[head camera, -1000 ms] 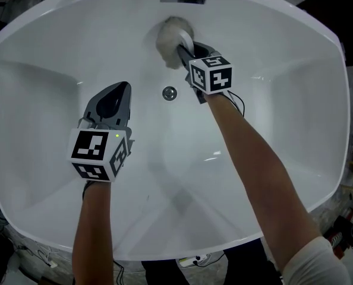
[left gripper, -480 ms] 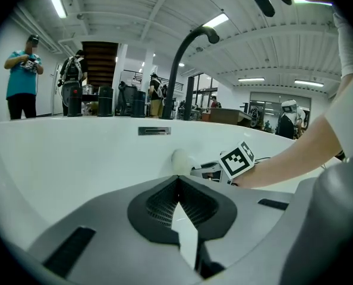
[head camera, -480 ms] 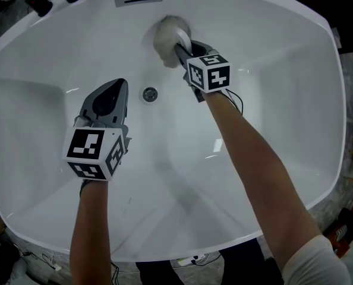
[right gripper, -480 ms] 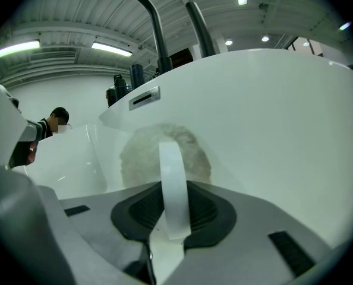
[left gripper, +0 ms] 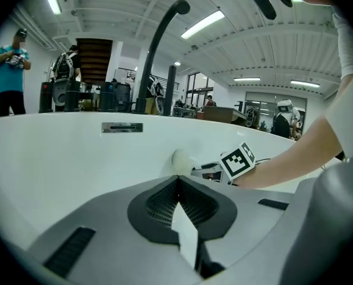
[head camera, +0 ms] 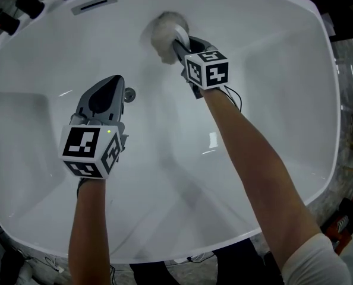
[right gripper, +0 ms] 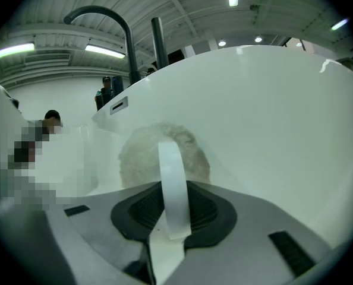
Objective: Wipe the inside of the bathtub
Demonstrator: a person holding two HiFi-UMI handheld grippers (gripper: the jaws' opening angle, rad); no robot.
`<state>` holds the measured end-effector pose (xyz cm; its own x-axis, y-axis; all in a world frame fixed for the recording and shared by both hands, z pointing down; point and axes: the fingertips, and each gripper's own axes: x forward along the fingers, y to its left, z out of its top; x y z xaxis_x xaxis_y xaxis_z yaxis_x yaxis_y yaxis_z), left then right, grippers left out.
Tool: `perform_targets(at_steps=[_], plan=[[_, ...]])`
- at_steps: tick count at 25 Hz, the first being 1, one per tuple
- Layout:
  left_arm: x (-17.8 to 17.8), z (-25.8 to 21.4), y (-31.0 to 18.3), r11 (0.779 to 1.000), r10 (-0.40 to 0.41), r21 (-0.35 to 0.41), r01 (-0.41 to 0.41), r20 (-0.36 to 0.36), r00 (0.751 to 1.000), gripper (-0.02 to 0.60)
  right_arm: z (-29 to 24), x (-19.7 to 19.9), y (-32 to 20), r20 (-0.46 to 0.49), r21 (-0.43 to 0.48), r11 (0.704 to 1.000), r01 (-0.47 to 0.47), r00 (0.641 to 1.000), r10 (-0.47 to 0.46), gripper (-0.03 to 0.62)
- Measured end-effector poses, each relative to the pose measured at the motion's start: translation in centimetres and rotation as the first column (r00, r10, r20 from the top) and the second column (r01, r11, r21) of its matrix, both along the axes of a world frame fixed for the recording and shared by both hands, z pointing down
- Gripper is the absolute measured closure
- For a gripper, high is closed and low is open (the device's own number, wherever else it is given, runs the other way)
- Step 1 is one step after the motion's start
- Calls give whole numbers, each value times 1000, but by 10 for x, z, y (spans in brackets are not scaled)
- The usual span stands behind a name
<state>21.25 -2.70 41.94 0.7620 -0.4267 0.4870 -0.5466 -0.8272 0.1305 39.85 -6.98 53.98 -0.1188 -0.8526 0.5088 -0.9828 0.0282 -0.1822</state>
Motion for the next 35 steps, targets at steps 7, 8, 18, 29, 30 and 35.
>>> perform_targets(at_steps=[7,8,18,29,30,35], plan=[[54,7,20,999,38,-12,-38,-11,999,577,6,60,26,-17,-16,999,-35,999,35,493],[60,8,23,999,41,-14,-41,-11,999,577,7,66,29,-18,-19,999,-38,999,38,493],[116,15,37,998,64,-22,-65,-22,998,577,9,124,52,-39,-24,999,-37,999,36,490],[189,19,67,990,136,-27,-136,-19,991,577,10,200,88,-49,-27,995,-96,994,94,488],[195,19,69,989,142,-25,-142,-23,990,577,10,208,93,-55,-27,994,-102,993,101,488],[218,23,84,986,164,-21,-165,-37,986,577,9,240,111,-73,-20,990,-142,987,140,487]])
